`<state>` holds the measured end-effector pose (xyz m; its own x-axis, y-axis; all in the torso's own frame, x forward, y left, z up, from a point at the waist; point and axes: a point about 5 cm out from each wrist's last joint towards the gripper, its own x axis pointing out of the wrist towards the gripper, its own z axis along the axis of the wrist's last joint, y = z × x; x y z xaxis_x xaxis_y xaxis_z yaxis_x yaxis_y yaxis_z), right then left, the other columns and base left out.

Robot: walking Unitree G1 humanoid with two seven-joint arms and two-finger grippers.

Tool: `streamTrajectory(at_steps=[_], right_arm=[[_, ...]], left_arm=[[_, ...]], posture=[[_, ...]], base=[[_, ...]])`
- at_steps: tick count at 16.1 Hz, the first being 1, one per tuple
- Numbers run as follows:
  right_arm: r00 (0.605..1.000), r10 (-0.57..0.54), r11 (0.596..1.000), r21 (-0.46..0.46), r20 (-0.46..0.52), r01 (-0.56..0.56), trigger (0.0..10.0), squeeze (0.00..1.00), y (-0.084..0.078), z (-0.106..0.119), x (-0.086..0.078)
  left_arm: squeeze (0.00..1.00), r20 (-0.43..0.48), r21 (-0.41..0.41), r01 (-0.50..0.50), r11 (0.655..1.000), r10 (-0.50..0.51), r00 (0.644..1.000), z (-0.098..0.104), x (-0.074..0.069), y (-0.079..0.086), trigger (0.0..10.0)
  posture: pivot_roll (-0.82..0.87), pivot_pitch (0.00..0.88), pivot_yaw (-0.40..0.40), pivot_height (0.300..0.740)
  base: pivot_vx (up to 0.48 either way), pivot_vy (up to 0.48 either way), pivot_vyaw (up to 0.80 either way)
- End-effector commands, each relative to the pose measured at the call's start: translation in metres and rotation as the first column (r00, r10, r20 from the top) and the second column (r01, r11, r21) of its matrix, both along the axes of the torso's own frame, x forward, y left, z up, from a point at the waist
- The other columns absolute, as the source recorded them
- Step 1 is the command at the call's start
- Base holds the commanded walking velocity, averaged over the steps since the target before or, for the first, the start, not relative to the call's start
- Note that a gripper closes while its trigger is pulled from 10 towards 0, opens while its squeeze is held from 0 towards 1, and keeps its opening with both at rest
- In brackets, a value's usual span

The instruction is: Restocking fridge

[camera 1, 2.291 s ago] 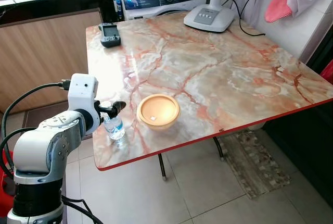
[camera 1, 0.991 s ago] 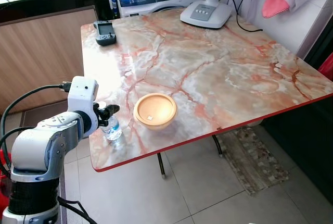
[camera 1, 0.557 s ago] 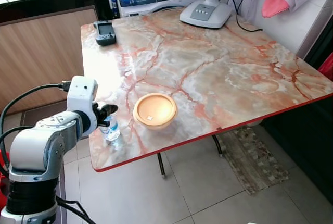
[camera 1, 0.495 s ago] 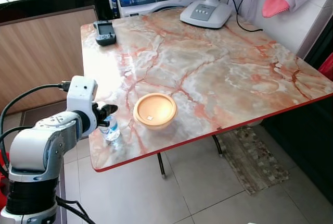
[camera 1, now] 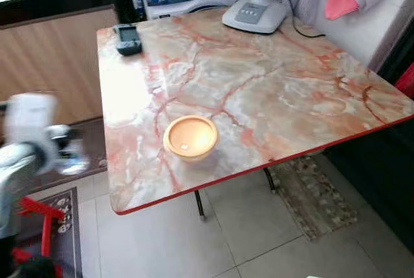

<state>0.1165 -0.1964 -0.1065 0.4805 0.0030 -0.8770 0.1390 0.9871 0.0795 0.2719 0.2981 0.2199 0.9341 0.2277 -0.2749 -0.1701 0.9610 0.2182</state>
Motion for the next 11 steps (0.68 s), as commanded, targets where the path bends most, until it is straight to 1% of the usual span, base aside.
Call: streamTrajectory(at_steps=[1,2,3,4,5,6,7,8,9,10,11], right_arm=[[0.999,0.010,1.000,0.014,-0.037,-0.009,10.0,0.00,0.005,-0.003,-0.009],[0.999,0.010,1.000,0.015,-0.035,-0.009,10.0,0.00,0.005,-0.003,-0.008],[0.999,0.009,1.000,0.016,-0.033,-0.009,10.0,0.00,0.005,-0.003,-0.008],[0.999,0.009,1.000,0.017,-0.032,-0.008,10.0,0.00,0.005,-0.003,-0.008],[1.000,0.002,1.000,0.017,-0.029,-0.001,10.0,0.00,0.004,-0.003,-0.007],[1.000,0.000,1.000,0.017,-0.028,0.001,10.0,0.00,0.004,-0.003,-0.007],[1.000,0.000,1.000,0.016,-0.028,0.000,10.0,0.00,0.004,-0.003,-0.007],[1.000,-0.002,1.000,0.015,-0.026,0.003,10.0,0.00,0.004,-0.003,-0.007],[1.000,-0.023,1.000,0.019,-0.013,0.023,10.0,0.00,0.004,-0.002,-0.006],[0.999,-0.045,0.999,0.022,0.005,0.045,10.0,0.00,0.004,-0.002,-0.005],[0.999,-0.051,0.998,0.021,0.011,0.051,10.0,0.00,0.003,-0.001,-0.005]], left_arm=[[0.00,0.020,-0.010,-0.064,0.998,0.064,0.998,-0.010,-0.005,0.016,0.0],[0.00,-0.021,-0.015,-0.084,0.996,0.084,0.996,-0.037,-0.011,0.024,10.0],[0.00,-0.097,-0.022,-0.092,0.995,0.090,0.991,-0.069,-0.020,0.027,10.0],[0.00,-0.142,-0.024,-0.097,0.995,0.092,0.986,-0.090,-0.027,0.028,10.0],[0.00,-0.216,-0.027,-0.114,0.993,0.105,0.971,-0.125,-0.040,0.028,10.0],[0.00,-0.214,-0.012,-0.109,0.994,0.104,0.971,-0.133,-0.042,0.028,10.0],[0.00,-0.256,-0.041,-0.103,0.994,0.089,0.963,-0.161,-0.051,0.022,10.0],[0.00,-0.328,-0.117,-0.114,0.986,0.070,0.942,-0.202,-0.064,0.010,10.0],[0.00,-0.371,-0.122,-0.124,0.985,0.071,0.926,-0.231,-0.074,-0.001,10.0],[0.00,-0.416,-0.128,-0.128,0.984,0.064,0.907,-0.249,-0.080,-0.012,10.0],[0.00,-0.452,-0.116,-0.114,0.987,0.050,0.891,-0.260,-0.085,-0.019,10.0]], posture=[[0.23,0.085,0.010,0.740],[0.22,0.086,0.007,0.740],[0.22,0.081,0.009,0.740],[0.21,0.081,0.010,0.740],[0.20,0.079,0.009,0.740],[0.21,0.080,0.008,0.740],[0.20,0.080,0.004,0.740],[0.19,0.079,0.001,0.740],[0.17,0.078,0.002,0.740],[0.17,0.076,0.001,0.740],[0.17,0.076,0.001,0.740]], base=[[0.000,0.000,0.00],[0.000,0.000,0.00],[0.000,0.000,0.00],[0.000,0.000,0.00],[0.000,0.000,0.00],[0.000,0.000,0.00],[0.000,0.000,0.00],[0.000,0.000,0.00],[0.000,0.000,0.00],[0.000,0.000,0.00],[0.000,0.000,0.00]])
